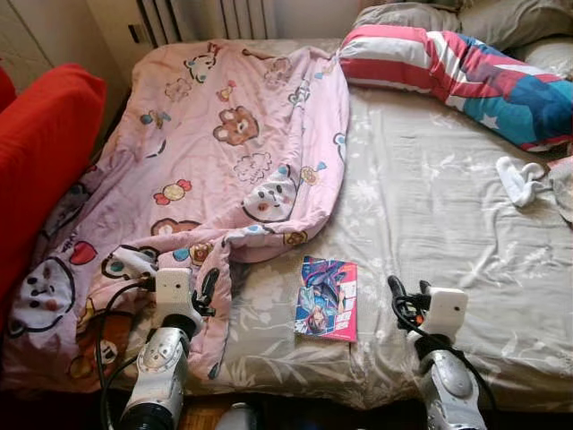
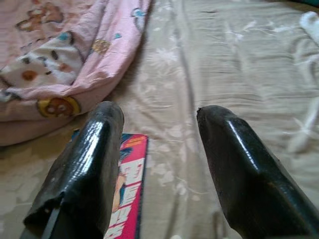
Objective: Clean up the room
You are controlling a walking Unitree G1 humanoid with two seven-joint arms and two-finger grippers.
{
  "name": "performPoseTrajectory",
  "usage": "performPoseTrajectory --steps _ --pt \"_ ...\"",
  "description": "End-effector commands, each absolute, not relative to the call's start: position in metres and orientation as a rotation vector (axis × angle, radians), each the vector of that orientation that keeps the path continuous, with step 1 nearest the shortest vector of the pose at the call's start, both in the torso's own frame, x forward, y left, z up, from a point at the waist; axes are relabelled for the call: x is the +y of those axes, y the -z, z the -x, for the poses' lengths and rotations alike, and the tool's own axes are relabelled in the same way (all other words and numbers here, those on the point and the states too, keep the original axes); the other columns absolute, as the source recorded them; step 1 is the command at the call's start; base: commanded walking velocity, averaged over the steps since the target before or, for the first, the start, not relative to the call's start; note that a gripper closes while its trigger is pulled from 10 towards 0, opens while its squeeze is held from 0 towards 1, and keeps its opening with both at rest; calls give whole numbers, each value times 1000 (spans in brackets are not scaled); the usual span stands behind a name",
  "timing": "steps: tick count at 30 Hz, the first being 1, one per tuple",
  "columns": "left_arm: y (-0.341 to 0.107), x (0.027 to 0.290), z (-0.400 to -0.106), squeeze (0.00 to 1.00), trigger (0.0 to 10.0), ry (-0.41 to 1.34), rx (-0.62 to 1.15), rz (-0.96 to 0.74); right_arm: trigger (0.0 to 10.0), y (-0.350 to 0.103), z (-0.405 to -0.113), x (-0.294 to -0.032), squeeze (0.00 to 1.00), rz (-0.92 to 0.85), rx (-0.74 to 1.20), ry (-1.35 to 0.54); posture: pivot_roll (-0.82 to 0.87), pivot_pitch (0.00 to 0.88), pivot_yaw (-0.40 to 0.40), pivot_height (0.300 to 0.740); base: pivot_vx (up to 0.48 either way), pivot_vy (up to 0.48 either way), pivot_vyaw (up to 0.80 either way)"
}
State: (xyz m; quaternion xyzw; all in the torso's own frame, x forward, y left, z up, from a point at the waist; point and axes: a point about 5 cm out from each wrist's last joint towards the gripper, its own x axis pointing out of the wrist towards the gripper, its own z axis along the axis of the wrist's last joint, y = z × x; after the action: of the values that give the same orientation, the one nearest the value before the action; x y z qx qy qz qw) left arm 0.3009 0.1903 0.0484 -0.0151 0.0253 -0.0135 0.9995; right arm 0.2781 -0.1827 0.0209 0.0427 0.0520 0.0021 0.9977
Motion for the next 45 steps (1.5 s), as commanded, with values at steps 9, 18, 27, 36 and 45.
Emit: performPoseTrajectory --steps 9,18,27,36,45 --pt "-42 198 -297 0 10000 1 84 30 10000 -19 -276 -180 0 -94 111 -11 22 192 28 740 0 0 784" --pt "-43 198 -298 0 10000 4 82 28 10000 -18 -276 -180 0 -113 112 -4 21 192 28 740 0 0 0" --pt "-43 196 -299 0 10000 21 84 28 10000 -18 -276 -182 0 -114 117 -2 21 203 27 740 0 0 0" --pt "-43 196 -299 0 10000 21 84 28 10000 -18 -276 -182 0 -114 117 -2 21 203 27 740 0 0 0" --pt "-43 196 -299 0 10000 21 84 28 10000 -18 -276 -182 0 -114 117 -2 21 203 27 740 0 0 0"
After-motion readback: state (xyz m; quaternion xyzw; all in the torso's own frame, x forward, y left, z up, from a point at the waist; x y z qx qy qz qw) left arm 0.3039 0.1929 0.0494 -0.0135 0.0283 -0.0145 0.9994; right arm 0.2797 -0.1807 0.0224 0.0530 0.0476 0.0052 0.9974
